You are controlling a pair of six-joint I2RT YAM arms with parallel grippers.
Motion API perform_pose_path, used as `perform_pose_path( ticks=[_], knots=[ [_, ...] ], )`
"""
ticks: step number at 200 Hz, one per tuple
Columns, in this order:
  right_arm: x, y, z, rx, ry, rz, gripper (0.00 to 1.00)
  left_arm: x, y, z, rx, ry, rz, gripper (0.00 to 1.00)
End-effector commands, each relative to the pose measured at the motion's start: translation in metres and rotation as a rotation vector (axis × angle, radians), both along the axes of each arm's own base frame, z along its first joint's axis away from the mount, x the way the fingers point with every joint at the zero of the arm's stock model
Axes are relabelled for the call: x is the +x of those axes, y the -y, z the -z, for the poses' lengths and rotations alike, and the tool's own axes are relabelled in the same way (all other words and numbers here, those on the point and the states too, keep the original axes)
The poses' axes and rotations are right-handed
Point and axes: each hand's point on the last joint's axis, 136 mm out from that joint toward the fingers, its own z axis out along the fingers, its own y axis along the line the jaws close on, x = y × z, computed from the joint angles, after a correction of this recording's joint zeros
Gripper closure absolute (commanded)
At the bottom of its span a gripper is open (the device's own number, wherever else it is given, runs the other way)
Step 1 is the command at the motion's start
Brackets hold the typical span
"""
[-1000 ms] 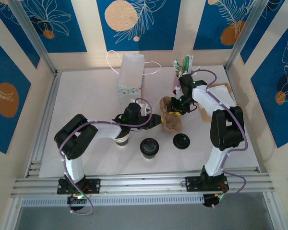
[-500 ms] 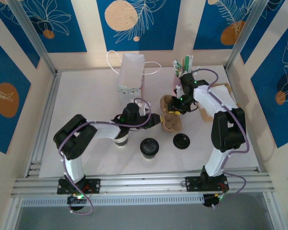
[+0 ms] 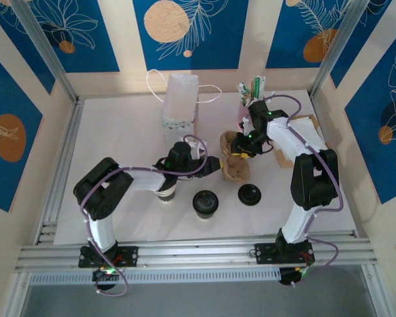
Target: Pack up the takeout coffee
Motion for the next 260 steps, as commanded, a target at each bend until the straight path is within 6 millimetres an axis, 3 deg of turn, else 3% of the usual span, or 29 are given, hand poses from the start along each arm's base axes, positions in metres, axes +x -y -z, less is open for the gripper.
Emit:
perform_pose_path(
  ticks=[1,42,107,184,260],
  knots=[
    [-0.009,-0.004,-0.013,0.046,-0.01,0.006,0.65,-0.016,-0.029,0.081,0.164,-0.194,-0.018,0.72],
    [-0.017,0.006,-0.003,-0.043,-0.017,-0.005,0.65,-0.014,-0.033,0.076,0.188,-0.173,-0.028,0.66],
    [-0.026,-0.005,-0.004,0.03,-0.028,-0.022,0.65,0.003,-0.029,0.066,0.141,-0.144,-0.029,0.5],
    [-0.03,-0.009,-0.008,0.064,-0.036,-0.031,0.66,0.021,-0.026,0.057,0.087,-0.119,-0.043,0.49],
    [-0.03,-0.008,-0.006,0.054,-0.04,-0.028,0.66,0.01,-0.04,0.04,0.109,-0.092,-0.065,0.49]
  ],
)
